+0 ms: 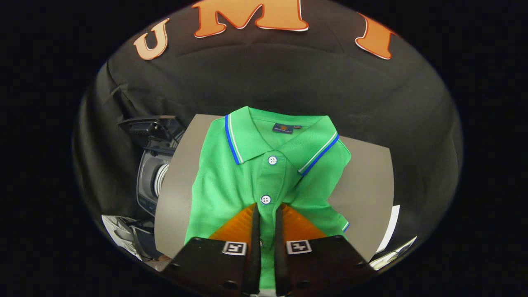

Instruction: Put the clothes into the washing machine and then close the washing machine lid.

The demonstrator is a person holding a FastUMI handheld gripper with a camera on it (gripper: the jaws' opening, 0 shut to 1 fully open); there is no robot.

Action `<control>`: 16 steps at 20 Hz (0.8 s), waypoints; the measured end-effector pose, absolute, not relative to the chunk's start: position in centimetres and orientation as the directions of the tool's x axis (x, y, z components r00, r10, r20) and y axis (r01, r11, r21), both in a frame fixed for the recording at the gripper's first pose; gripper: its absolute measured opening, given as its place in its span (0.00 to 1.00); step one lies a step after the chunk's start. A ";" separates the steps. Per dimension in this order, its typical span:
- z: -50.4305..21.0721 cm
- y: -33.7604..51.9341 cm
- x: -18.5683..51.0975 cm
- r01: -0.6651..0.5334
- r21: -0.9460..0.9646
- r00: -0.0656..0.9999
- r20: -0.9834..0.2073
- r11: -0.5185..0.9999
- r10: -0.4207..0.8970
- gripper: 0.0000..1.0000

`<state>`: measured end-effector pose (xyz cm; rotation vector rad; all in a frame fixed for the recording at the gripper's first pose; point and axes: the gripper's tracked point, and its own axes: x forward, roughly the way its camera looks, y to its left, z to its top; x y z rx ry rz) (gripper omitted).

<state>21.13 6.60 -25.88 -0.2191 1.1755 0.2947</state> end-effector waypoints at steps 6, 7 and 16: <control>-24.0 7.8 19.9 -0.353 0.152 0.709 -0.600 0.923 0.370 0.09; -22.7 8.7 19.0 -0.371 0.219 0.760 -0.487 0.902 0.431 0.08; -6.6 11.0 12.8 -0.625 0.249 0.768 0.025 0.740 0.640 0.08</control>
